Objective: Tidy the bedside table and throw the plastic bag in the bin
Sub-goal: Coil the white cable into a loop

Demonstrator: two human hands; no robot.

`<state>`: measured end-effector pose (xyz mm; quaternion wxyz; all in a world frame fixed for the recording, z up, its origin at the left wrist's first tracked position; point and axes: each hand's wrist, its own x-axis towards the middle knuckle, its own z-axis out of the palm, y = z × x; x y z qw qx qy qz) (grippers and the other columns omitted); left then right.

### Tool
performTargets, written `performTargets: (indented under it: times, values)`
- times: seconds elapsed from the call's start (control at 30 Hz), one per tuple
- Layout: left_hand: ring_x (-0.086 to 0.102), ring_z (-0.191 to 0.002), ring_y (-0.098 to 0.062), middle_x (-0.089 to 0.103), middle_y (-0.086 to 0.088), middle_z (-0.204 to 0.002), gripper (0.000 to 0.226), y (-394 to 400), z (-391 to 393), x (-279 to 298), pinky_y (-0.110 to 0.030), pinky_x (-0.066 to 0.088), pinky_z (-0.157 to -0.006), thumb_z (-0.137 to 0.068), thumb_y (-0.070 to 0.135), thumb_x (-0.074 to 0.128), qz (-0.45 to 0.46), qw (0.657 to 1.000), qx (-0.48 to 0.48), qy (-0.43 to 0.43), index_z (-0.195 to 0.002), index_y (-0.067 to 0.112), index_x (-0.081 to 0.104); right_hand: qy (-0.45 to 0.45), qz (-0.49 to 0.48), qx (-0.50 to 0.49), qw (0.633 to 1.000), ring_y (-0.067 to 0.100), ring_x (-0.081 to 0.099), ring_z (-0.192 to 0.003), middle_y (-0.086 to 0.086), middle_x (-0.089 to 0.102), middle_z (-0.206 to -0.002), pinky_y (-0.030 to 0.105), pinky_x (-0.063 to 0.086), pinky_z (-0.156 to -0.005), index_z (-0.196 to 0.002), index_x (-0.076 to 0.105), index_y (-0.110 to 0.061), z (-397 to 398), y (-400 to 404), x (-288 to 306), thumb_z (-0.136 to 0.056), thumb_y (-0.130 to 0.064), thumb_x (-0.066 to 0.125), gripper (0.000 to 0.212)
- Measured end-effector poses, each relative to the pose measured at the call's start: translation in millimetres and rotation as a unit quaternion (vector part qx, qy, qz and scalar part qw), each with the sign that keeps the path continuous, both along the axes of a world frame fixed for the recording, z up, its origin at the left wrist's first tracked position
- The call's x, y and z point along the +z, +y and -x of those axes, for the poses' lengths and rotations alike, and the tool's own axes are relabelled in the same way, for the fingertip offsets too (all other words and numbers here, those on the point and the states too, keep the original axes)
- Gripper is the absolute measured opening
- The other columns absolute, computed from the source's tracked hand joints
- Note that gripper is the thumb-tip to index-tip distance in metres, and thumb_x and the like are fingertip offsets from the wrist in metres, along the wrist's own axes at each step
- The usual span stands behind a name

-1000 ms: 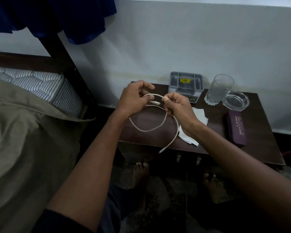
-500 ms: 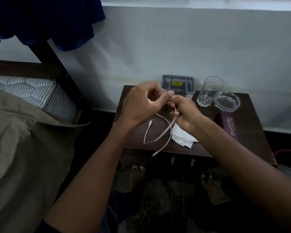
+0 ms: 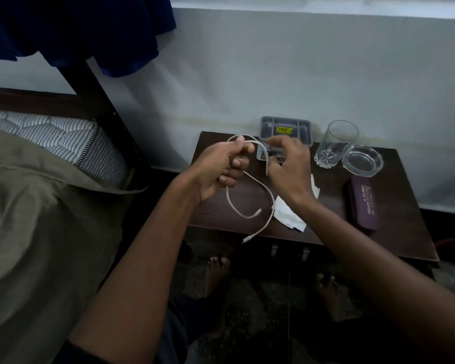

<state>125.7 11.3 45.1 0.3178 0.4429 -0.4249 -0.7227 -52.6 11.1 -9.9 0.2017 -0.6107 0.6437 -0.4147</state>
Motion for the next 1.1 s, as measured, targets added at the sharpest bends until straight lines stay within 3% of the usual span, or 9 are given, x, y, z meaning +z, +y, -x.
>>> performTargets:
  times: [0.1, 0.23, 0.53, 0.63, 0.7, 0.8, 0.87, 1.0, 1.1]
  values:
    - [0.018, -0.037, 0.002, 0.032, 0.010, -0.058, 0.034, -2.3, 4.1, -0.2, -0.012, 0.012, -0.033, -0.113, 0.039, 0.038, -0.047, 0.999, -0.003, -0.022, -0.087, 0.023, 0.052, -0.034, 0.074, 0.103, 0.991, 0.017, 0.064, -0.111, -0.012, 0.073, -0.109, 0.026, 0.050, -0.092, -0.113, 0.077, -0.017, -3.3, 6.1, 12.6, -0.073, 0.010, 0.050, 0.055]
    - [0.021, -0.035, 0.001, 0.037, 0.009, -0.058, 0.035, -5.0, 7.0, -2.4, -0.011, 0.016, -0.032, -0.112, 0.041, 0.041, -0.102, 0.995, 0.018, 0.009, -0.086, 0.021, 0.053, -0.064, 0.037, 0.124, 0.989, 0.010, 0.065, -0.072, -0.003, 0.075, -0.080, 0.032, 0.053, -0.069, -0.097, 0.080, -0.016, -3.4, 3.9, 16.9, -0.092, -0.011, 0.069, 0.013]
    - [0.033, -0.042, -0.002, 0.035, 0.012, -0.057, 0.033, -7.0, -9.4, -0.8, -0.018, 0.018, -0.045, -0.112, 0.037, 0.039, -0.105, 0.983, -0.019, 0.151, -0.083, 0.026, 0.053, -0.168, -0.097, -0.154, 0.969, 0.029, 0.077, -0.076, 0.004, 0.072, -0.077, 0.051, 0.063, -0.077, -0.080, 0.069, -0.020, 37.8, -30.6, 6.0, -0.100, -0.014, 0.061, 0.022]
    - [0.031, -0.037, 0.000, 0.034, 0.010, -0.054, 0.037, -9.5, -10.0, -4.2, -0.016, 0.017, -0.041, -0.112, 0.044, 0.037, -0.109, 0.973, -0.005, 0.204, -0.085, 0.026, 0.055, -0.115, -0.147, -0.136, 0.973, 0.034, 0.076, -0.089, 0.007, 0.076, -0.084, 0.056, 0.062, -0.087, -0.082, 0.070, -0.025, 38.3, -27.7, 3.6, -0.098, -0.017, 0.063, 0.019]
    - [0.029, -0.033, 0.000, 0.032, 0.010, -0.052, 0.038, -12.2, -7.4, -6.4, -0.016, 0.014, -0.038, -0.111, 0.049, 0.038, -0.103, 0.970, 0.025, 0.218, -0.091, 0.027, 0.060, -0.001, -0.169, -0.078, 0.983, 0.034, 0.073, -0.099, 0.007, 0.078, -0.100, 0.050, 0.060, -0.091, -0.094, 0.075, -0.025, 29.7, -21.3, 4.1, -0.092, -0.017, 0.067, 0.012]
    - [0.025, -0.031, -0.001, 0.033, 0.009, -0.049, 0.035, -14.8, -3.2, -7.4, -0.017, 0.009, -0.036, -0.111, 0.046, 0.039, -0.095, 0.974, 0.051, 0.198, -0.103, 0.026, 0.067, 0.195, -0.131, -0.006, 0.972, 0.034, 0.059, -0.124, 0.006, 0.069, -0.129, 0.045, 0.046, -0.101, -0.130, 0.066, -0.023, 7.2, -10.0, 3.5, -0.083, -0.017, 0.081, 0.049]
    - [0.024, -0.030, -0.001, 0.035, 0.009, -0.047, 0.035, -15.1, -1.0, -7.5, -0.018, 0.009, -0.036, -0.112, 0.040, 0.039, -0.094, 0.979, 0.038, 0.176, -0.105, 0.023, 0.068, 0.181, -0.078, 0.012, 0.980, 0.030, 0.053, -0.132, 0.002, 0.064, -0.137, 0.046, 0.037, -0.106, -0.145, 0.055, -0.021, -5.4, -5.7, 0.8, -0.083, -0.018, 0.084, 0.068]
    - [0.032, -0.035, -0.002, 0.050, 0.009, -0.061, 0.031, -17.6, 4.3, -8.6, -0.015, 0.022, -0.036, -0.115, 0.028, 0.035, -0.070, 0.966, 0.059, 0.241, -0.112, 0.021, 0.065, -0.011, -0.111, 0.081, 0.990, 0.017, 0.074, -0.091, -0.004, 0.077, -0.091, 0.043, 0.057, -0.091, -0.124, 0.066, -0.023, -6.8, -5.4, -4.3, -0.094, -0.007, 0.070, 0.034]
    - [0.043, -0.052, -0.001, 0.066, 0.005, -0.087, 0.033, -21.5, 10.2, -6.8, -0.014, 0.032, -0.048, -0.114, 0.017, 0.034, 0.021, 0.972, 0.133, 0.194, -0.126, 0.023, 0.065, 0.012, -0.117, 0.167, 0.979, 0.010, 0.069, -0.068, -0.006, 0.073, -0.077, 0.030, 0.053, -0.068, -0.109, 0.071, -0.023, -5.5, -1.7, -6.9, -0.099, -0.012, 0.066, 0.015]
